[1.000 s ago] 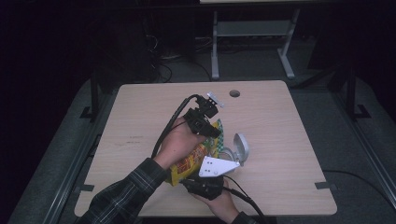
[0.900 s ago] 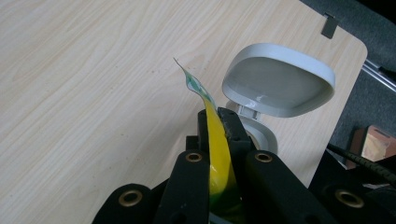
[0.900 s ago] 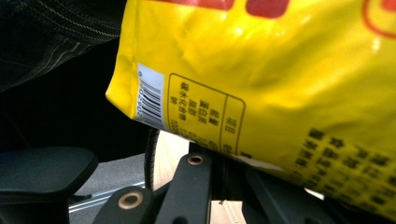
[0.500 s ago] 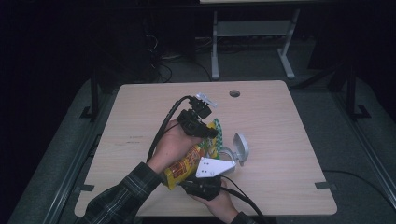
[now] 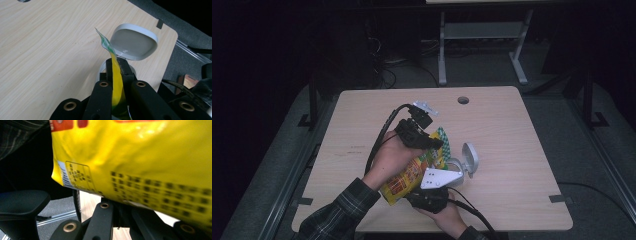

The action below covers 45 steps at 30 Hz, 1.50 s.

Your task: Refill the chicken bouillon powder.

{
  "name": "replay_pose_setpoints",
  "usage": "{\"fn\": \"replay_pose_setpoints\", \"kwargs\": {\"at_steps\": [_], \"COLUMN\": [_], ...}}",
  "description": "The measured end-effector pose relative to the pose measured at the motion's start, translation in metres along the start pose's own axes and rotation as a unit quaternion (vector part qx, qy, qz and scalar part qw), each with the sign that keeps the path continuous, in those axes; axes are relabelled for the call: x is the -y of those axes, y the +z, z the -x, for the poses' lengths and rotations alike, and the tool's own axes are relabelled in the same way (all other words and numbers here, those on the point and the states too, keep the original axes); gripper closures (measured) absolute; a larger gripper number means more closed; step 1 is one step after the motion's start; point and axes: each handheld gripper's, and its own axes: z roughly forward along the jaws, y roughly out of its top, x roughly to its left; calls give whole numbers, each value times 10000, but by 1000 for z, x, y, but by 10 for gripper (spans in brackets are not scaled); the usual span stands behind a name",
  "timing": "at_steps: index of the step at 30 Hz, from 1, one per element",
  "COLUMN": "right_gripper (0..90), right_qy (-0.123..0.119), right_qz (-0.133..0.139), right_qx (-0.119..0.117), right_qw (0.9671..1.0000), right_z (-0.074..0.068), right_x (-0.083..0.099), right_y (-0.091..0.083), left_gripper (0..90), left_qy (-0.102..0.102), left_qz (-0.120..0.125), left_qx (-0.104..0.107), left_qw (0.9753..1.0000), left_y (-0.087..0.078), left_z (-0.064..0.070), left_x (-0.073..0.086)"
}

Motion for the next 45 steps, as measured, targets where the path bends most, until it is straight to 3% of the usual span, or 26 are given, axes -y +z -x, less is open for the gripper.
{"fn": "replay_pose_setpoints", "kwargs": {"at_steps": [5,10,18,26,27,34,41,45], "right_gripper": [900,900,900,900,900,900,900,900], "right_qy": [20,-14,1,-102,-106,-100,-68,-68], "right_qz": [-67,-117,-195,-270,-294,-281,-279,-197], "right_qx": [51,91,157,289,306,355,380,350], "right_qw": [10000,9999,9997,9992,9990,9989,9989,9992], "right_z": [3,3,6,7,7,9,10,9], "right_x": [2,3,5,6,6,6,6,2], "right_y": [1,3,3,3,3,2,-3,-8], "left_gripper": [899,900,899,899,900,900,899,898], "left_qy": [-24,-189,-193,-244,-274,-87,44,28], "left_qz": [105,362,523,847,961,1197,1395,1374], "left_qx": [93,148,263,390,431,513,516,459], "left_qw": [9999,9991,9981,9953,9941,9915,9889,9894], "left_y": [-10,-16,-28,-42,-46,-57,-58,-56], "left_z": [-2,-5,-10,-19,-21,-28,-36,-42], "left_x": [6,13,25,41,45,55,62,65]}}
